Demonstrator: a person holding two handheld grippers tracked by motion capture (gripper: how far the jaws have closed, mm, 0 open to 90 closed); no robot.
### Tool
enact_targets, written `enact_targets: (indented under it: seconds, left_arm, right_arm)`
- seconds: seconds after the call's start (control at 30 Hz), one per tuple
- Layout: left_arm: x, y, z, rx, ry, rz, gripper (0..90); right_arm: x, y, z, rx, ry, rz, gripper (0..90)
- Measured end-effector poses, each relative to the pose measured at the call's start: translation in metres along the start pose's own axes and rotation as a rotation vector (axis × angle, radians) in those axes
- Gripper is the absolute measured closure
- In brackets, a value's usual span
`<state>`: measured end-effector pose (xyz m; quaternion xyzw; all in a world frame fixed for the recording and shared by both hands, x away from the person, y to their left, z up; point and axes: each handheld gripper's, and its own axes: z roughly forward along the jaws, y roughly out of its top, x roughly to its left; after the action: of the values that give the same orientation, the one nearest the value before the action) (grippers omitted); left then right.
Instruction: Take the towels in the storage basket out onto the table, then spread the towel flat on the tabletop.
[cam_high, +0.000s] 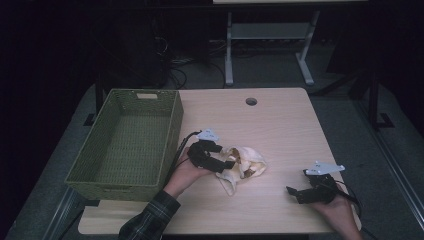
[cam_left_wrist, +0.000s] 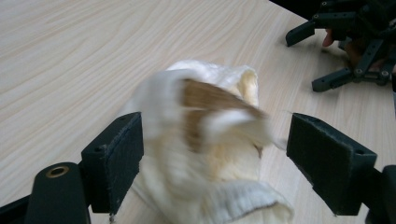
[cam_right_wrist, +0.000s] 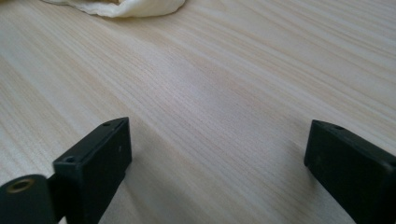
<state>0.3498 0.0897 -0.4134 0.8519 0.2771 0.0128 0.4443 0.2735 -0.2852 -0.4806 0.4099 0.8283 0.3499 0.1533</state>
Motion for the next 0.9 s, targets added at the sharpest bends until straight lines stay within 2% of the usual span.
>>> enact_targets:
  seconds: [0.1, 0.2, 0.4, 0.5, 0.53, 0.57, 0.77, 0.8, 0.83, 0.9]
  left_arm:
    - [-0.003, -0.005, -0.002, 0.009, 0.004, 0.008, 18.1]
    - [-0.007, -0.017, -0.005, 0.028, 0.026, 0.025, 18.1]
    - [-0.006, -0.029, -0.007, 0.045, 0.039, 0.017, 18.6]
    - [-0.006, -0.034, -0.007, 0.037, 0.05, 0.007, 20.2]
    - [-0.005, -0.037, -0.006, 0.041, 0.066, 0.014, 20.7]
    - [-0.005, -0.037, -0.006, 0.041, 0.066, 0.014, 20.7]
    - [-0.003, -0.044, -0.003, 0.077, 0.074, 0.028, 20.5]
    - [-0.003, -0.045, -0.002, 0.075, 0.076, 0.024, 20.5]
    - [-0.003, -0.045, -0.002, 0.075, 0.076, 0.024, 20.5]
    - [-0.003, -0.046, -0.003, 0.083, 0.086, 0.033, 20.2]
  right_arm:
    - [0.0, 0.003, -0.004, -0.007, 0.008, 0.006, 13.8]
    - [0.003, 0.007, -0.006, -0.024, 0.012, -0.005, 14.5]
    - [0.007, 0.017, -0.006, -0.048, 0.038, -0.016, 19.4]
    - [0.01, 0.027, -0.005, -0.079, 0.065, -0.03, 23.1]
    - [0.012, 0.035, -0.003, -0.08, 0.084, -0.033, 25.5]
    - [0.012, 0.035, -0.003, -0.08, 0.084, -0.033, 25.5]
    - [0.018, 0.063, 0.007, -0.104, 0.121, -0.074, 31.8]
    - [0.021, 0.072, 0.01, -0.116, 0.135, -0.088, 34.2]
    - [0.021, 0.072, 0.01, -0.116, 0.135, -0.088, 34.2]
    - [0.025, 0.085, 0.015, -0.126, 0.16, -0.102, 39.8]
